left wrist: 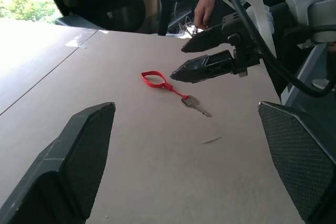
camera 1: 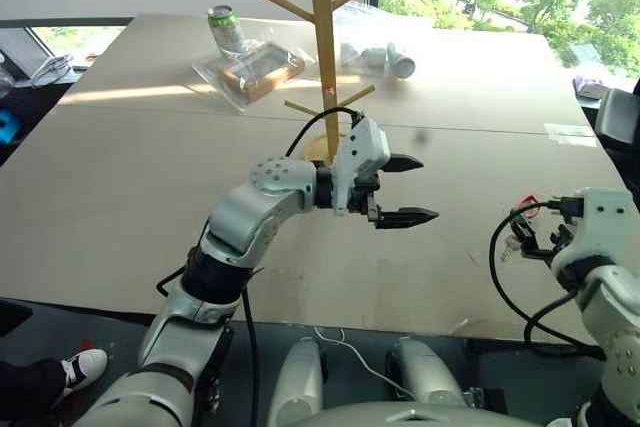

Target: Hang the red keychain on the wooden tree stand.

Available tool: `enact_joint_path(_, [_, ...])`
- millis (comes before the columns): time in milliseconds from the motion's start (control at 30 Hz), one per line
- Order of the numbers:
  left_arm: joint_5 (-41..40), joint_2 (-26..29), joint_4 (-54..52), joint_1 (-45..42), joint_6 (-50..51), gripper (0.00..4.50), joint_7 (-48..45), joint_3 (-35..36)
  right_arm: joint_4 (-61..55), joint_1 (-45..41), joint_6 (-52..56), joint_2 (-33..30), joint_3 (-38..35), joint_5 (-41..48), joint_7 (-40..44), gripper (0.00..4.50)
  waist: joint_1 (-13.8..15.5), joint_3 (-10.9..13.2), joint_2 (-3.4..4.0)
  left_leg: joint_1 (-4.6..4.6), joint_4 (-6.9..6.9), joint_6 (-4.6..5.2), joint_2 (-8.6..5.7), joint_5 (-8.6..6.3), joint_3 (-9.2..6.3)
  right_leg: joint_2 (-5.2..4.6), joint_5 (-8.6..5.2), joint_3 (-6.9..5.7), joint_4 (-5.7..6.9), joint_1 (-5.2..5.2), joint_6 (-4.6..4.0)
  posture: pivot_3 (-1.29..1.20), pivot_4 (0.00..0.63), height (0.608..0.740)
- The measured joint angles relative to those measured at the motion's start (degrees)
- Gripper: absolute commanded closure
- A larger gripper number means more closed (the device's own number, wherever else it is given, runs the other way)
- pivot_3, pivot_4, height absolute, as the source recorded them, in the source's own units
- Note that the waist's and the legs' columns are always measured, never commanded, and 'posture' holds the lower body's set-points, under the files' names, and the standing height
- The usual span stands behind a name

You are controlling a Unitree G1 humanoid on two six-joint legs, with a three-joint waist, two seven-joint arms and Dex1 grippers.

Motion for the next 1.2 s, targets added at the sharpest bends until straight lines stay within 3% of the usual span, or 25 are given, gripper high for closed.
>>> enact_joint_path(400, [-0.07,1.36,-3.88,2.77,1.33,0.0,0.46,0.41,6.26,-1.89,1.84,2.08,2.77,-5.12,-4.36,0.06,-0.05,0.02,0.04,-0.01,0.0,0.0,-0.01,0.0,0.0,-0.02,-0.01,-0.01,0.01,-0.01,0.02,0.0,0.15,0.74])
enact_joint_path(900, [-0.46,1.77,-4.46,2.49,3.04,0.0,1.12,1.4,14.62,-2.29,-6.53,2.93,2.71,-5.8,-3.08,0.06,-0.1,0.02,0.03,0.01,0.0,0.0,-0.01,0.0,0.01,-0.03,0.0,0.0,0.01,0.01,0.02,0.0,0.15,0.74])
enact_joint_path(1000, [-1.13,1.72,-4.59,2.43,3.32,0.0,1.37,1.79,15.77,-2.39,-8.02,2.94,2.72,-5.67,-2.84,0.92,-0.13,0.01,0.01,0.03,0.01,0.0,-0.01,0.0,0.01,-0.03,0.0,0.01,0.01,0.02,0.03,0.0,0.15,0.74])
enact_joint_path(1200, [-1.57,1.72,-5.22,2.43,3.93,0.0,2.16,1.97,16.95,-3.01,-9.05,3.13,3.01,-5.67,-2.93,3.83,-0.04,0.01,0.01,0.0,0.01,0.0,-0.01,0.0,0.01,-0.03,0.0,0.0,-0.01,0.02,0.03,0.0,0.15,0.74])
